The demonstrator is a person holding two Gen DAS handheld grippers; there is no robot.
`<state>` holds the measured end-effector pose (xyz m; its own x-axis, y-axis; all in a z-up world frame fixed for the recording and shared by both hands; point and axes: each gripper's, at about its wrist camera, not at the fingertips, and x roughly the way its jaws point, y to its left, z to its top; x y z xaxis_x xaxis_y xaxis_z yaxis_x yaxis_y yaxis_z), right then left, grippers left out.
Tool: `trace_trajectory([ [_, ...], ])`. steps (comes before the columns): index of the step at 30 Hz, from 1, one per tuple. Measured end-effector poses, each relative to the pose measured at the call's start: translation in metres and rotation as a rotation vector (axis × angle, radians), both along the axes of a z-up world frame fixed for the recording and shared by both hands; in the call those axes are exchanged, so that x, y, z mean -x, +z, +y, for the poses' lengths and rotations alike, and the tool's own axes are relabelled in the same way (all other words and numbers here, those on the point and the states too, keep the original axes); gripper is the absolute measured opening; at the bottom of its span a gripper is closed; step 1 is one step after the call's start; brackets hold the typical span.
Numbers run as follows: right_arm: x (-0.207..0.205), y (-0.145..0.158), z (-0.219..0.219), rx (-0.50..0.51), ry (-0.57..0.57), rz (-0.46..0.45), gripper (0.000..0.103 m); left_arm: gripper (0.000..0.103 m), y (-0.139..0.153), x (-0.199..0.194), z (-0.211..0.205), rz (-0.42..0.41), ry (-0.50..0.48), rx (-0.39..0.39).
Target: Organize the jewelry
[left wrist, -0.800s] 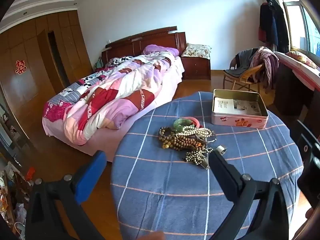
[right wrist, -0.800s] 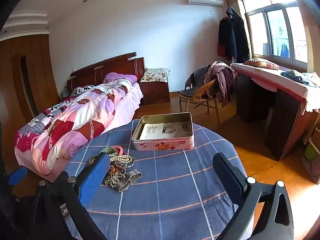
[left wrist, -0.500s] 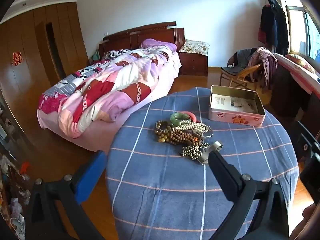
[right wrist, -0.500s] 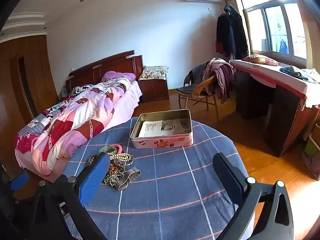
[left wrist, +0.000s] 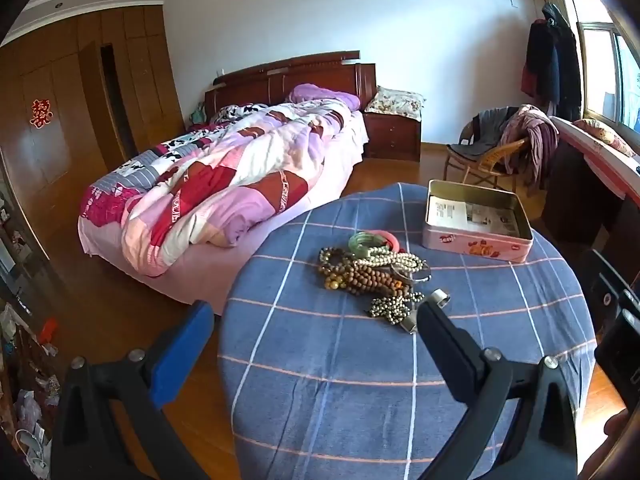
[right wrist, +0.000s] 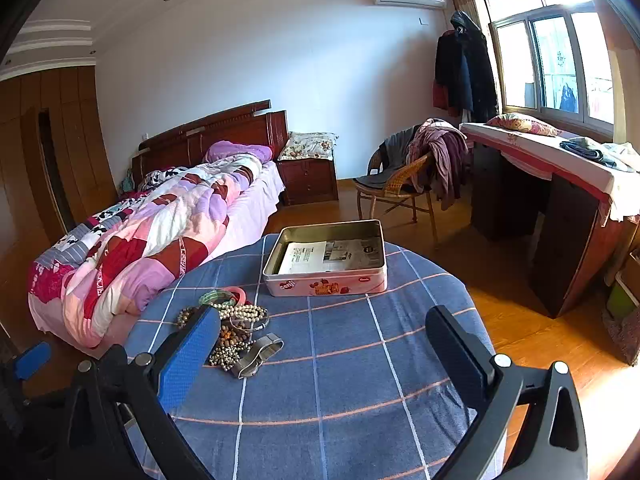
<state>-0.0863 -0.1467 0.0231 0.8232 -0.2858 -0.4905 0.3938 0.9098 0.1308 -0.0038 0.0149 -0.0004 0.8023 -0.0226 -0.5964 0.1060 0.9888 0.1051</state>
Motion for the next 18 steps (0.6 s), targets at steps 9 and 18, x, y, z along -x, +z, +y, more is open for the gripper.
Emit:
trace_trajectory([
  [9,0.0011,0.003,0.0016,0.004,0.002,0.0,0.102,0.103,0.003,0.0044,0.0049,-0.022,-0.006,0.007],
  [18,0.0015,0.0015,0.002,0.002,0.006,0.004,0.102,0.103,0.0029,0.0023,0.0089,-0.002,0.003,0.018],
])
